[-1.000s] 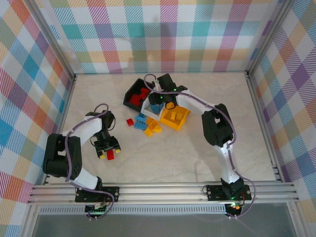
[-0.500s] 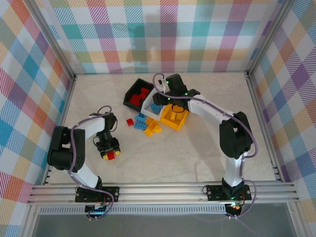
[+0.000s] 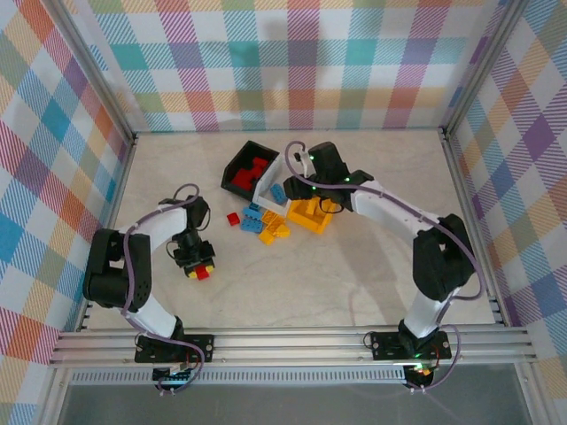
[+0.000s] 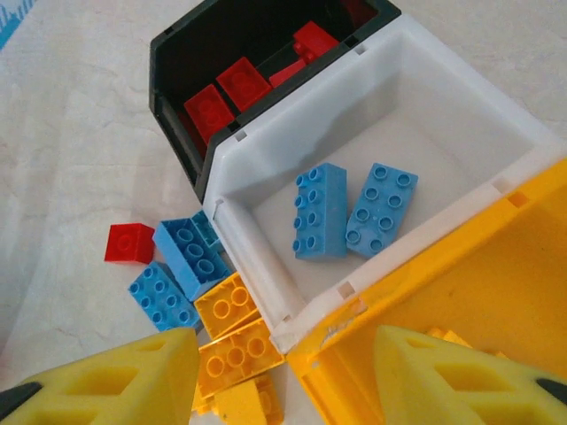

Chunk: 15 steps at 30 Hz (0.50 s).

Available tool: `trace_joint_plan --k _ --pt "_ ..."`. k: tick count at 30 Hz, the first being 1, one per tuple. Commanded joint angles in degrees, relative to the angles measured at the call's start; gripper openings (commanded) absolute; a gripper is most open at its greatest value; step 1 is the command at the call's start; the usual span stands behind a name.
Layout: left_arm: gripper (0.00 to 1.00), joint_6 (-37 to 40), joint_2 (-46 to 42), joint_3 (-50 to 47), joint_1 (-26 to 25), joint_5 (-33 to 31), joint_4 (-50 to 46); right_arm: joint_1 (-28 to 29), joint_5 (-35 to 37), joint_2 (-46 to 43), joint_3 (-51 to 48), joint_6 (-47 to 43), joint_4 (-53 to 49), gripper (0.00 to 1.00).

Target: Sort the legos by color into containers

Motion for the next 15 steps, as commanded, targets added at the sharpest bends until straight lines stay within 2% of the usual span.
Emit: trace_joint_plan --k 1,7,15 --pt "0.34 1.3 -1.7 8.7 -0.5 2.4 -1.9 0.0 0.0 -5.0 -2.4 0.5 -2.2 0.55" --pt "0.34 1.9 7.9 29.5 -0.4 4.3 -3.2 0.0 0.9 -11.6 -8.3 1.1 -4.6 0.56" --pt "0.34 -0.4 28.3 57.1 -0.7 7.5 -2.7 0.0 1.3 -19.0 -14.0 1.3 -6.7 0.56"
